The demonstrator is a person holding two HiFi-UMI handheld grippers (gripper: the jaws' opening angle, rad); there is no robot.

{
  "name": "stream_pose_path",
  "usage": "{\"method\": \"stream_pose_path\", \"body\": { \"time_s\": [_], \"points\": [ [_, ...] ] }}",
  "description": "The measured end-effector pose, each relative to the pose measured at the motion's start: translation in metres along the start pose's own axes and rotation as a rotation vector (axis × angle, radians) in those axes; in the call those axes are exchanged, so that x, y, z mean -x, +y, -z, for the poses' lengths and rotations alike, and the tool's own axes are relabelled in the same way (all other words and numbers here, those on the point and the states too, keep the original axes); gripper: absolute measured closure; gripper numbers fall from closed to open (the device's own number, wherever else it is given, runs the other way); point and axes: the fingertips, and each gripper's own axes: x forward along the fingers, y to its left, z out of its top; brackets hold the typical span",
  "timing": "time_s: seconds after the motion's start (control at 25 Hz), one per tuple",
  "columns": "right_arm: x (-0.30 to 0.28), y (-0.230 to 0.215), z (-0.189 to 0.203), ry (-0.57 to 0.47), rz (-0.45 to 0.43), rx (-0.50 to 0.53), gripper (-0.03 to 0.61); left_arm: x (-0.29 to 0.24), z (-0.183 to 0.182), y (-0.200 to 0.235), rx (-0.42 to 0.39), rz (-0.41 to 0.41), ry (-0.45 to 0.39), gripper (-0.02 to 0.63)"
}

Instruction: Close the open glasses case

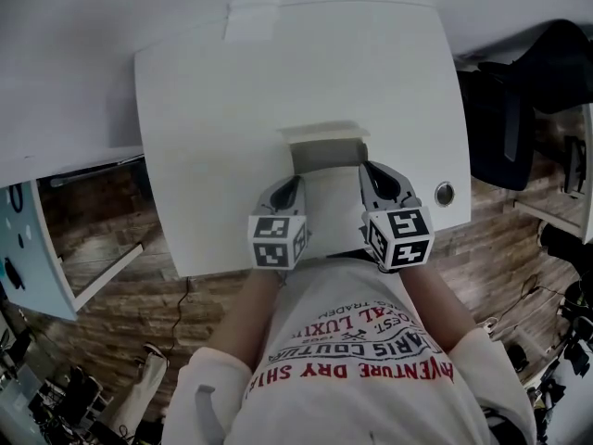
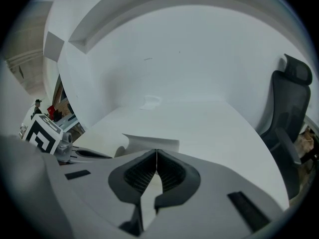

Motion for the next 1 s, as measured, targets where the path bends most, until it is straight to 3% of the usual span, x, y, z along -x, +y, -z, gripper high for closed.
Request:
{"method": "stream_pose_path", "body": {
  "time_s": [0.48,1.0],
  "points": [
    [-0.046,-0.004,-0.047,-0.013,-0.055,0.036,0.566,0.000,0.000,0.000,0.026,0.012,-0.004,0.615],
    [-0.053,-0.003,-0.033,0.019,-0.065,-0.018,0.566,0.000,0.000,0.001,0.009,0.012,-0.004,0.615]
  ]
}}
